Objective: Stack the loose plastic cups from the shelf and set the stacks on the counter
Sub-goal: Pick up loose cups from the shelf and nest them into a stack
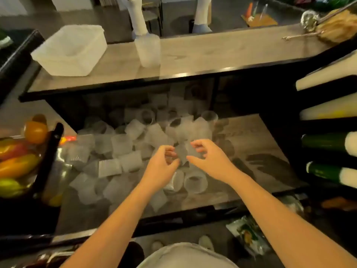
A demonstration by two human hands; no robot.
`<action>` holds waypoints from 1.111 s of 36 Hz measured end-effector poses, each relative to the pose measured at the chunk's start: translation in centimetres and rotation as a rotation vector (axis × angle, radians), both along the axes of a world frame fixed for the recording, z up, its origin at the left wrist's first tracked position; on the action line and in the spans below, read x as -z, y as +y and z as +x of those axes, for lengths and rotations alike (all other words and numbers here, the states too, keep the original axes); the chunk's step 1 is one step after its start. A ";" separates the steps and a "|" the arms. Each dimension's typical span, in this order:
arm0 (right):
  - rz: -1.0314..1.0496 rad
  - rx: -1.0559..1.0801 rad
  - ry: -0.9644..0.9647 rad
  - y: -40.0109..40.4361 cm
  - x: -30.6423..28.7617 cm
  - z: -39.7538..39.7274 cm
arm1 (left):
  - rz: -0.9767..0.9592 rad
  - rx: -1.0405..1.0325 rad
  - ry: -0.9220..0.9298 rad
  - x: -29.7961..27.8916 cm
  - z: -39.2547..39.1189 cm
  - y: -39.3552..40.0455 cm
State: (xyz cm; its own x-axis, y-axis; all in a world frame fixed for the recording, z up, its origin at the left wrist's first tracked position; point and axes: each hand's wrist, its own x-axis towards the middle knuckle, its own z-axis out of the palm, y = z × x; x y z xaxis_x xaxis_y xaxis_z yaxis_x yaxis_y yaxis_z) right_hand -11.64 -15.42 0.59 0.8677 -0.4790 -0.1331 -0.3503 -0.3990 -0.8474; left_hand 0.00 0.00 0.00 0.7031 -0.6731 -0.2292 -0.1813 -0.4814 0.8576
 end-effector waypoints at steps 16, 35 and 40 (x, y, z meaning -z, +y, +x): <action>-0.579 -0.133 0.394 4.1 7.3 -3.1 | 0.512 0.349 -0.946 6.2 -2.7 2.4; 0.019 0.383 -0.059 1.0 4.6 -1.6 | 0.106 0.146 -0.800 4.4 -0.8 2.4; 0.358 0.469 -0.161 0.2 3.1 -0.5 | -0.059 0.009 -0.509 2.4 -0.6 1.5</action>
